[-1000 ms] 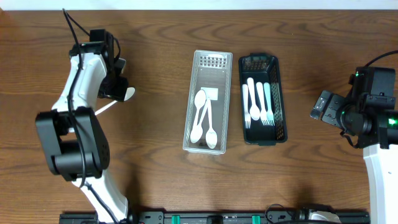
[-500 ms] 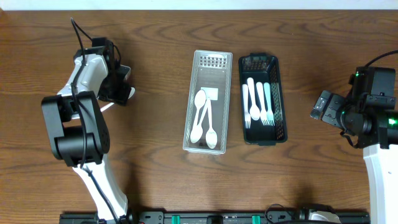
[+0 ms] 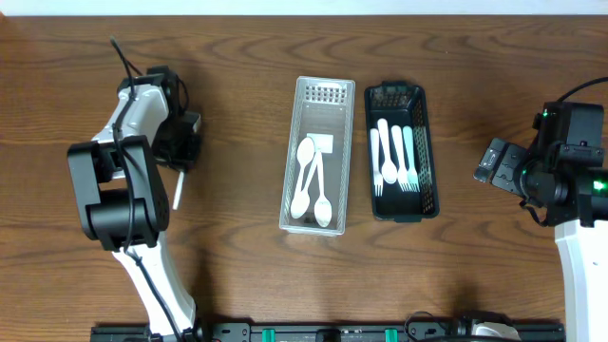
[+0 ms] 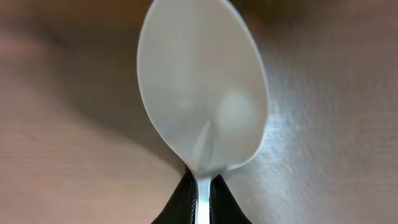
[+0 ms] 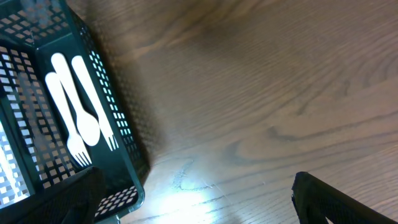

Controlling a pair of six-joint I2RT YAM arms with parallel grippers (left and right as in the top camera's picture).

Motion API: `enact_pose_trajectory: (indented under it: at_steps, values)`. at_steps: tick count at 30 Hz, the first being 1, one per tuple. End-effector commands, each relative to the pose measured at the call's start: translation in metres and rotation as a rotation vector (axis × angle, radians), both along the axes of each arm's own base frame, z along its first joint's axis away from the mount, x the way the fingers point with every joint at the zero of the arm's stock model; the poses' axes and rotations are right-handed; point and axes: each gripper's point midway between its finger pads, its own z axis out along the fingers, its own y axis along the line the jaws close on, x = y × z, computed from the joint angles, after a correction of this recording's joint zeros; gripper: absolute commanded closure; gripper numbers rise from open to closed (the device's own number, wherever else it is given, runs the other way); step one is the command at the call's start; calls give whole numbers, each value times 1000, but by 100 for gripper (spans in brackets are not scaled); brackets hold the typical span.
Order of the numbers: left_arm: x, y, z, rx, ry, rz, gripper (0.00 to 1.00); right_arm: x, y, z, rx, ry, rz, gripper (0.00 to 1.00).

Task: Pack container
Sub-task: 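Grasp the last white spoon with the left gripper, then carry the last spoon over the clear tray and lower it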

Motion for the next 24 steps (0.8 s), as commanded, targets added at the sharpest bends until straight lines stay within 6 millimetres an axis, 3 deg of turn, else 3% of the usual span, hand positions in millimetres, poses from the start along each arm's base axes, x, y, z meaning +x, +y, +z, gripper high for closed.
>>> enact_pose_trajectory:
  at_steps: [1, 5, 8, 18, 21, 24]
  values:
    - [-23, -20, -13, -6, 105, 109, 94, -1, -4, -1, -11, 6, -20, 1]
    - [-36, -41, 6, 3, 149, 66, 94, -1, -4, -1, -11, 6, -20, 1]
    - [-37, -62, 34, 15, 108, 42, 94, -1, -4, -1, -10, 6, -21, 1]
    - [-40, -165, 163, -116, -328, -13, 94, -1, -2, -2, 0, 5, -16, 1]
    - [-47, -198, 183, -185, -399, -42, 94, -1, -2, -2, 3, 5, -14, 1]
    - [-56, -225, 182, -211, -405, -71, 94, -1, -2, -2, 3, 5, -14, 1]
